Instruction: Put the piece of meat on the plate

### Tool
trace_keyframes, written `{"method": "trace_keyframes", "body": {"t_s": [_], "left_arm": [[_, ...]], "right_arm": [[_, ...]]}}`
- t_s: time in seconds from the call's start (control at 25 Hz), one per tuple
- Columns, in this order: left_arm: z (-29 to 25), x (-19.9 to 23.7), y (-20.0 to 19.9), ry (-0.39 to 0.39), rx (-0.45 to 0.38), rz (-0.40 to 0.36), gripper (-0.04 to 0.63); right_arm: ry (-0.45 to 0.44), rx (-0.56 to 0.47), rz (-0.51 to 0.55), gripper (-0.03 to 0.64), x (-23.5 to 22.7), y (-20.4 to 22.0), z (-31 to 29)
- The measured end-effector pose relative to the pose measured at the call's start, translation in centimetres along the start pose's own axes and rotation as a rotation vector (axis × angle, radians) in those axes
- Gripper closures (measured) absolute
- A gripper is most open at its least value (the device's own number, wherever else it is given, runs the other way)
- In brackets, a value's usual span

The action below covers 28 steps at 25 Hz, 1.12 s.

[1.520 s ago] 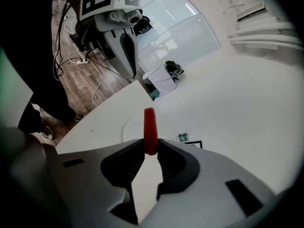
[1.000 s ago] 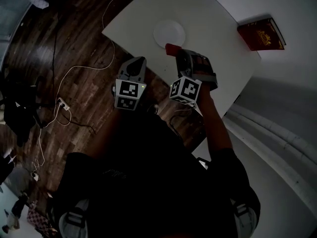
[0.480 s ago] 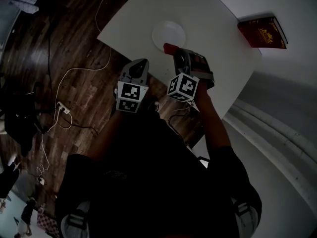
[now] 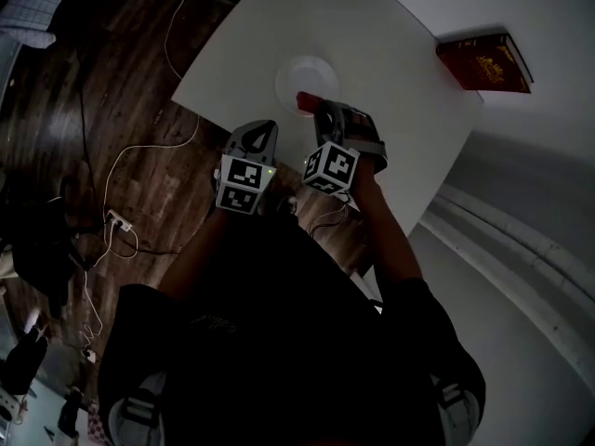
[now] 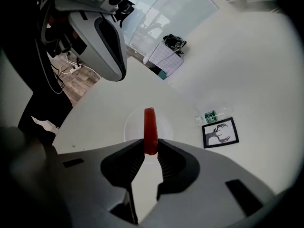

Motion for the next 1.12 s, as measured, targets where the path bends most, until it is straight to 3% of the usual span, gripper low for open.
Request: {"method": "trace_keyframes", "body": {"t_s": [0.56, 1.12], "left_arm": [[-3.2, 2.8, -1.8, 0.093, 0.057, -0.061, 0.594], [-3.6, 5.2, -1.8, 0.100, 0.053, -0.044, 0.594]], "right_arm": [[-0.016, 0.083, -0.077, 0.518, -0.3, 0.3, -3.5], [0.012, 0.134, -0.067, 0.518, -0.9, -0.3, -5.5]]}}
Point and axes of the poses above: the fingertips, and each gripper's own axes: z backward along the fingers, x to its left, y out of its underside, the point moved 10 cm from there along z, backward along the fingers, and after that the axes turned 4 degrees about -x, right-handed, at the moved point
